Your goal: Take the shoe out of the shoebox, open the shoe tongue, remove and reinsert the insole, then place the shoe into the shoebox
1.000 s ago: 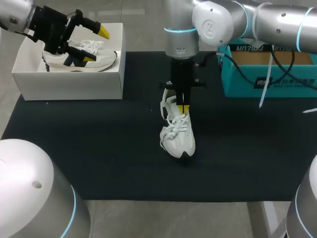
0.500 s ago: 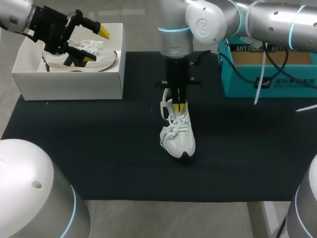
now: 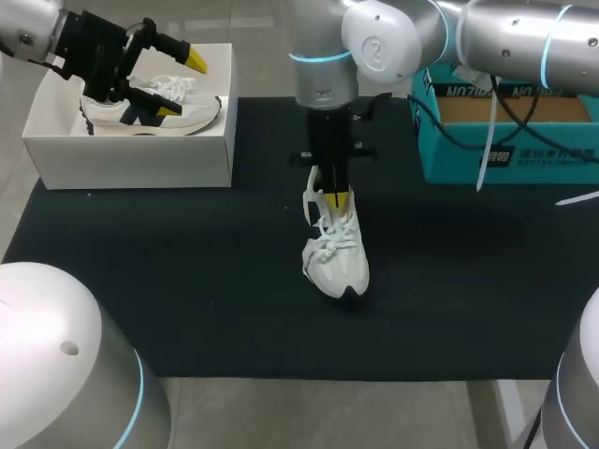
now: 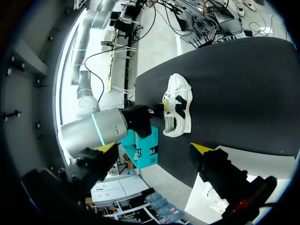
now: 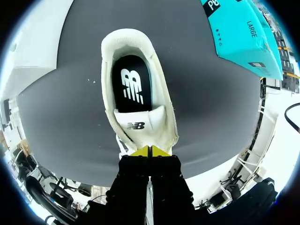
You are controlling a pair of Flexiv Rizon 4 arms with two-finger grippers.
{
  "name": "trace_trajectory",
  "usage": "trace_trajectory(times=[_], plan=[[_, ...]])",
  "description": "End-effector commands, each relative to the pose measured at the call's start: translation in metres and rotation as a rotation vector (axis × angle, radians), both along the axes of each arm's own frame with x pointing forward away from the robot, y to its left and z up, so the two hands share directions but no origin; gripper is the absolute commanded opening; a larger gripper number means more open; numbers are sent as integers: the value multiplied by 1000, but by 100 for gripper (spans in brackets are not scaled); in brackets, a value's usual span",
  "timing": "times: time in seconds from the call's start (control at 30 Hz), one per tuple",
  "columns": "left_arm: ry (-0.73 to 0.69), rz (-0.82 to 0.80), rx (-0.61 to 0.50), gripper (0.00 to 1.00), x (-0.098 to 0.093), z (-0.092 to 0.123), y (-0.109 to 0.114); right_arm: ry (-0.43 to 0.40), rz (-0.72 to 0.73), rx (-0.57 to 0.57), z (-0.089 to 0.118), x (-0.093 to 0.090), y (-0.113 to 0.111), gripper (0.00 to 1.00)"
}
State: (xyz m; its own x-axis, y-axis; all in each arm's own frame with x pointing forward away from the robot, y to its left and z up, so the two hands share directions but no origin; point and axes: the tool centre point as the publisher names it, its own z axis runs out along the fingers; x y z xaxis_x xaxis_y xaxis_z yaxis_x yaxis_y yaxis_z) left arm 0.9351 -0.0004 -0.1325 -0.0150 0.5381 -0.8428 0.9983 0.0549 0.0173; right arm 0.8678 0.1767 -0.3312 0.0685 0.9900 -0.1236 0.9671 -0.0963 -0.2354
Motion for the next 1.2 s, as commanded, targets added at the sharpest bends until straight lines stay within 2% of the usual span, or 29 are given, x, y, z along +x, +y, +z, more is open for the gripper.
trace_trajectory(times=[0.03,0.27,0.5,0.53,0.57,0.6,1.2], plan=[[0,0,2,100,0,0,0,-65,17,-28,19,-6,3,0],[0,0,2,100,0,0,0,-194,92,-46,30,1,4,0],[0,0,2,100,0,0,0,-219,103,-54,32,8,5,0],[0,0,2,100,0,0,0,-219,103,-54,32,8,5,5],[0,0,2,100,0,0,0,-219,103,-54,32,8,5,42],[0,0,2,100,0,0,0,-219,103,-54,32,8,5,100],[0,0,2,100,0,0,0,-219,103,-54,32,8,5,100]])
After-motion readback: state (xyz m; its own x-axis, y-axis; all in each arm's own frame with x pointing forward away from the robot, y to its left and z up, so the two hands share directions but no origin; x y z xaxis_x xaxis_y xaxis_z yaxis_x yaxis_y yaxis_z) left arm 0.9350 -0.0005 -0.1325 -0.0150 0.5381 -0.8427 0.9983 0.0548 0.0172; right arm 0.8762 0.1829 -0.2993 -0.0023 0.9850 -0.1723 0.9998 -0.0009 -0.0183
